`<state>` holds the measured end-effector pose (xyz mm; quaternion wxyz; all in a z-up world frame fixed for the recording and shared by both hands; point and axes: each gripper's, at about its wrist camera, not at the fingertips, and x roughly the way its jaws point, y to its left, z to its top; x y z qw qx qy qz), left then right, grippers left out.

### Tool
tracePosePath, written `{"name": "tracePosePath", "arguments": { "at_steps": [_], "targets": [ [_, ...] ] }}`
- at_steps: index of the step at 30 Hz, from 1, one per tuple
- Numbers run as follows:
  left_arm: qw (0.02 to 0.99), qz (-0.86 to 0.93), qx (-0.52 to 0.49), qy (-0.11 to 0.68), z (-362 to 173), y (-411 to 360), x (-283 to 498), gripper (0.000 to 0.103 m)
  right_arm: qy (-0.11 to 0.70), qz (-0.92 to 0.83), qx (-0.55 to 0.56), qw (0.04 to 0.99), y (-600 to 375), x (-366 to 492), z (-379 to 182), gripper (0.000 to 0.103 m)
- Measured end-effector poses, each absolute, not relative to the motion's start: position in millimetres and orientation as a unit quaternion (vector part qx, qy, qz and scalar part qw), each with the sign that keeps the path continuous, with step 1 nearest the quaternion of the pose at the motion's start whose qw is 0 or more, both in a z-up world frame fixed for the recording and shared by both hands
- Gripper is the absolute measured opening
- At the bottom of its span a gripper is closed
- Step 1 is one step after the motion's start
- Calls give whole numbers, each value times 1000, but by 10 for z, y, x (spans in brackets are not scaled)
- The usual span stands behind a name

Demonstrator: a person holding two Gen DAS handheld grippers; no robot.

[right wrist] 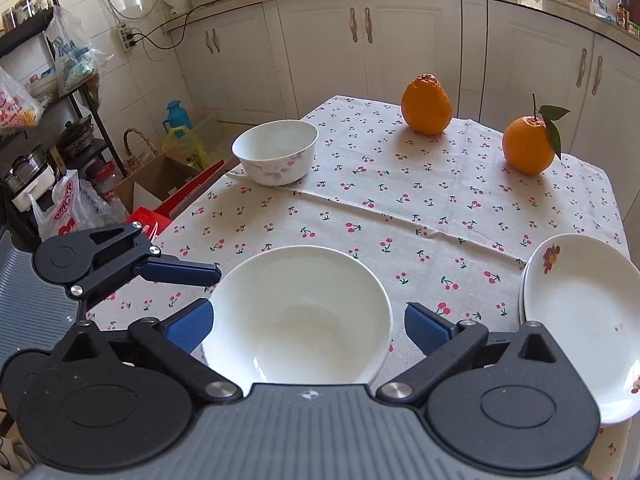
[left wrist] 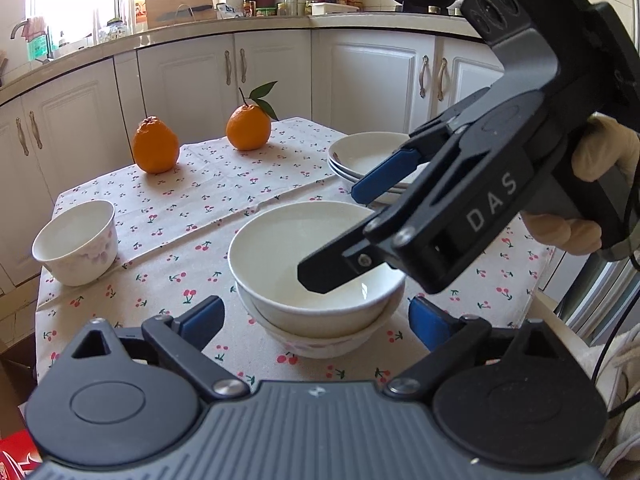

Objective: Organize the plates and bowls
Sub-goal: 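Open the right gripper and withdraw from the stacked bowls, then close the right gripper on the rim of a white bowl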

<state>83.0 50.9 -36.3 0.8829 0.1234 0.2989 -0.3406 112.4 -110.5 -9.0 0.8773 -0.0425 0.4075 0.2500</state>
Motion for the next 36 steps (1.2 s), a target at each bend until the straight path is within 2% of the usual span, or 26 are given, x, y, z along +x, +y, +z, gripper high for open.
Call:
{"name": "tracePosePath", "arguments": {
  "at_steps": [6,13,24,36],
  "targets": [
    [889,-323,118,303,-366,691,760,98,410,248,-53,876,-1060,1086,-119,103],
    [909,-278,128,283,-265,1032,829,98,379,261,-77,884,-971,1213,152,103],
    [942,-183,113,258,-271,1470,1529,98,362,341,-115,860,-566,1913,419,103],
    [940,-175,98,278,-549,1575,2279,98,400,405,-136,811,-121,2903,218,103]
  ]
}}
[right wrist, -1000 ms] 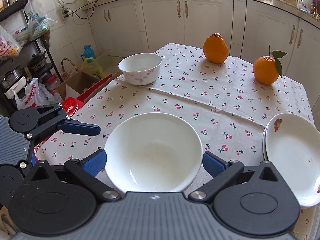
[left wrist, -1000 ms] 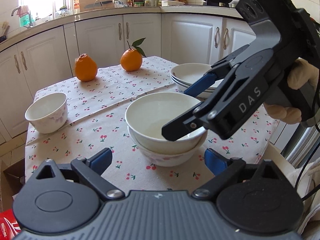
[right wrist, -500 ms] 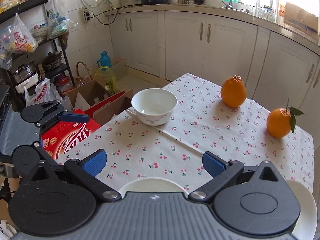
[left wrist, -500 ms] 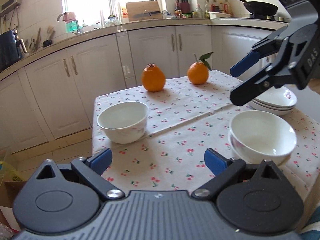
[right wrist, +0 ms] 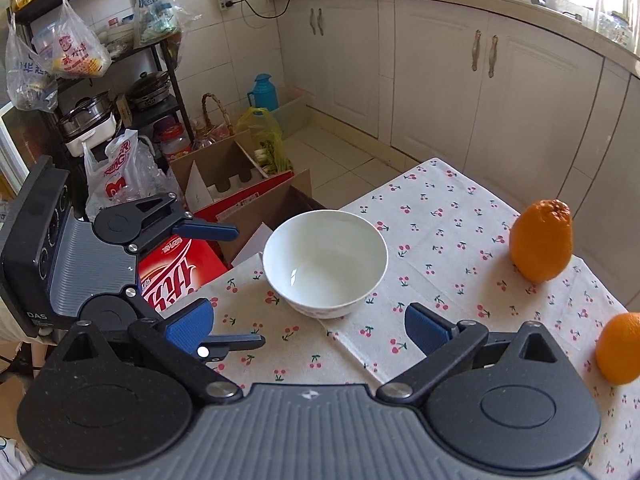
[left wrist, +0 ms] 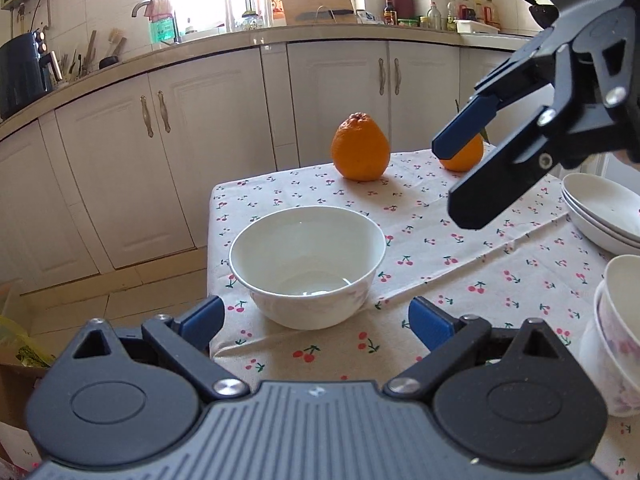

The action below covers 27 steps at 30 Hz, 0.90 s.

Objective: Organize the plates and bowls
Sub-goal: 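Close the right gripper on the rim of a white bowl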

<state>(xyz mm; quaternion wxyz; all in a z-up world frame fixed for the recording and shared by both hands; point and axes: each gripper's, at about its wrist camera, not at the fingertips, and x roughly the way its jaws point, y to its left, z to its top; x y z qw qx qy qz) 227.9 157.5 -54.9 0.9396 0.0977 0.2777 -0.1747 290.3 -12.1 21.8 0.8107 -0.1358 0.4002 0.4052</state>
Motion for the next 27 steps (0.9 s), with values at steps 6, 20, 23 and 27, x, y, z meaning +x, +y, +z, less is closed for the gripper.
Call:
{"name": "tracePosePath", "arguments": {
  "at_steps": [6,20,23,27],
  "targets": [
    [938,-181,92,282,-670,1589,2483,98,427,414,-130,793,55,3317,22,103],
    [937,-195,93,274,-738,1532,2632,91,474,425,-82,767,178,3785,-375,83],
    [938,-192,93,274,-734,1533,2648,90,475,432,-76,763,188,3795,-403,76],
    [938,-190,87,275,-736,1542,2652,90,475,433,-69,763,192,3803,-413,75]
  ]
}}
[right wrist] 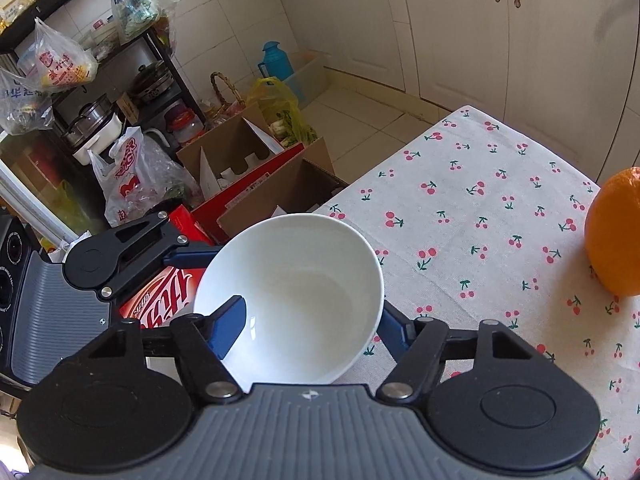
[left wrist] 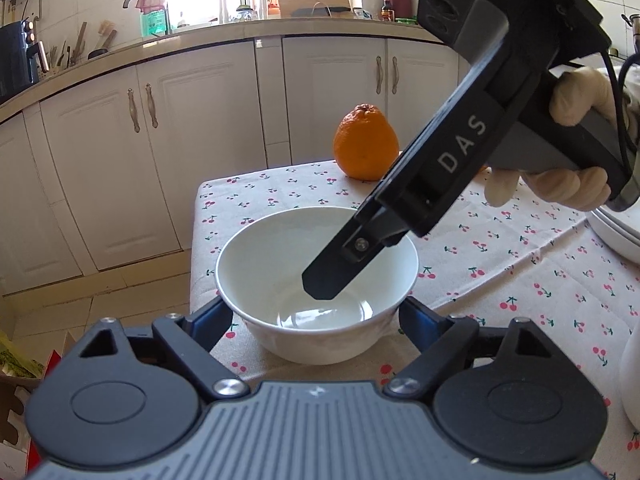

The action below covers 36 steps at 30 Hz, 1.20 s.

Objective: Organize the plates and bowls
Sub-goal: 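Close the right gripper on the rim of a white bowl, then carry the white bowl with the right gripper and lower it onto the bowl stack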

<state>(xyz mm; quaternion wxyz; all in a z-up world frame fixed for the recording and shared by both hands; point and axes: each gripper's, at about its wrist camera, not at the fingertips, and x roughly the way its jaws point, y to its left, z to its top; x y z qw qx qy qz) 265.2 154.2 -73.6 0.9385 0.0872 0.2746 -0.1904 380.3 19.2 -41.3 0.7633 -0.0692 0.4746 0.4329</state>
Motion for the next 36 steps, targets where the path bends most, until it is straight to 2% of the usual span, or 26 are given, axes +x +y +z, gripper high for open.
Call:
{"name": "tracePosePath", "arguments": {
  "at_steps": [15,36],
  "targets": [
    [936,-199,101,272,-586,1471,2540,89,470,428,-67,769,97,3664,-264,75],
    [930,-228,125,260,-51,1034,1782,90,441,421,-50,791,-493,2800,278,75]
  ]
}}
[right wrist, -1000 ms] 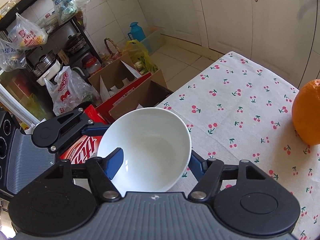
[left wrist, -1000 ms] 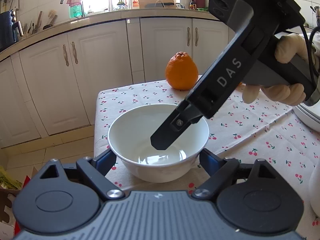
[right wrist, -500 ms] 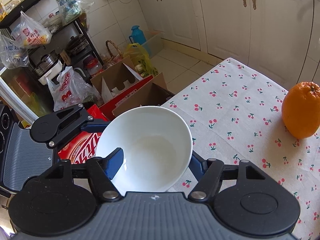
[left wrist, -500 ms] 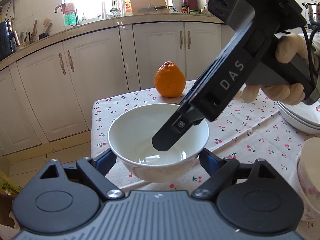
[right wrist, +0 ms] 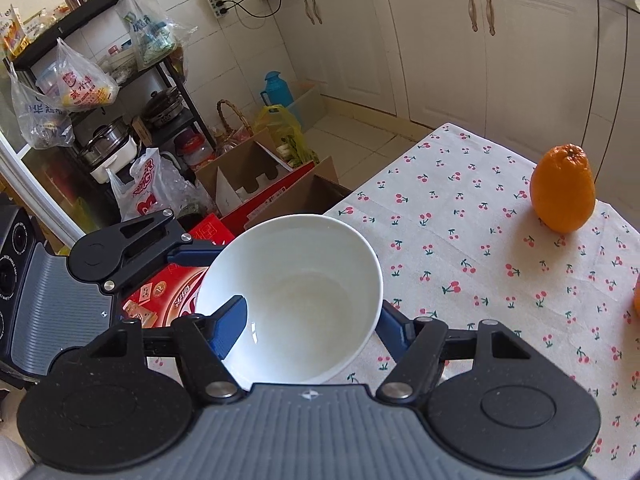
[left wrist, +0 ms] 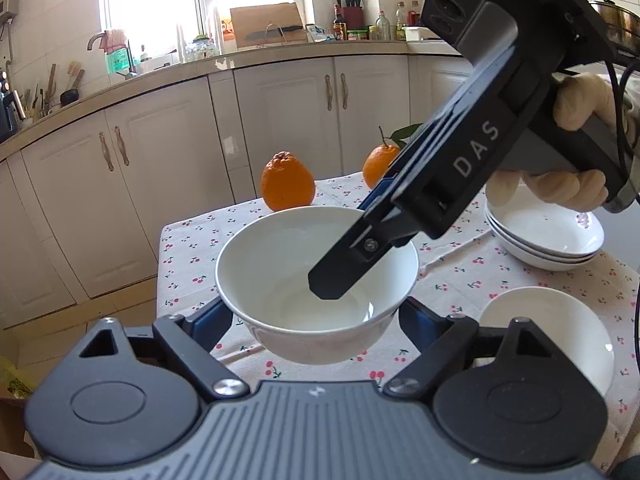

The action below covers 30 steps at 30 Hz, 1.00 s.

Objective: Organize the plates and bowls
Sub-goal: 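Carry the white bowl with the right gripper and lower it onto the bowl stack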

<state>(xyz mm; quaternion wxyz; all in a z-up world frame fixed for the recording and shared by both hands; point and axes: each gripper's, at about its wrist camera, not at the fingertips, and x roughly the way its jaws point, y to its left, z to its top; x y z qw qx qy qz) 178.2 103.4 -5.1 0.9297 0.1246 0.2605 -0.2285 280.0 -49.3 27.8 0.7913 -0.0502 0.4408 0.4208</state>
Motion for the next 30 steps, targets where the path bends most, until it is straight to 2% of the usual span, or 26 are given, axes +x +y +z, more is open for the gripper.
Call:
{"name": "tracePosePath", "arguments": {
  "at_steps": [13,30],
  "targets": [
    [925,-253,134,251,154,726,1275,90,425,409,-49,806,-895,2112,524,75],
    [912,-282,116,274,-13,377,939,90,434,383,-33,815,-1336,1606,341,75]
  ]
}}
